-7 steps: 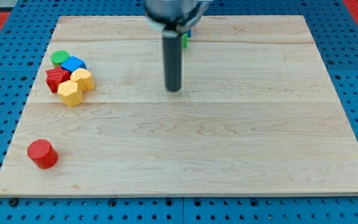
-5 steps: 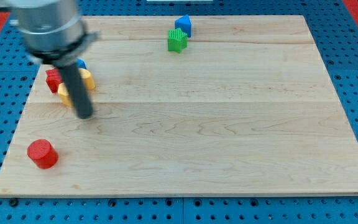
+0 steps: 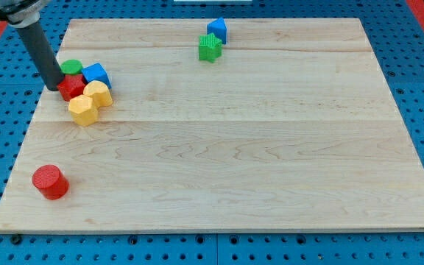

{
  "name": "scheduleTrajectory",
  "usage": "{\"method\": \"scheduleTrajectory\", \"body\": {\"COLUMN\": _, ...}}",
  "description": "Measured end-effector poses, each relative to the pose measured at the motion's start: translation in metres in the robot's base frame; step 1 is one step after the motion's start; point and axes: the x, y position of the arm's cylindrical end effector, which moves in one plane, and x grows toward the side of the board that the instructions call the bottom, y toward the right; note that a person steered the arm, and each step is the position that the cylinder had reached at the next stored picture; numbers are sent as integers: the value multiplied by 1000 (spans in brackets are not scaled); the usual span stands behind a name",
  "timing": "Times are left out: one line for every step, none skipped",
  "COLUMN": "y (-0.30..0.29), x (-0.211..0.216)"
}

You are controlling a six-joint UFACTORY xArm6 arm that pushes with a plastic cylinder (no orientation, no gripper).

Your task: Push the green circle to the close blue triangle

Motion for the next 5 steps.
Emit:
{"method": "scheduleTrajectory", "body": {"y": 29, "x": -14}}
{"method": "scheduleTrajectory", "body": {"y": 99, "x": -35}}
{"method": "scheduleTrajectory", "body": {"y": 74, "x": -35}}
{"method": "scheduleTrajectory", "body": {"y": 36, "x": -32}}
{"method": "scheduleTrajectory", "body": {"y": 19, "x": -42}}
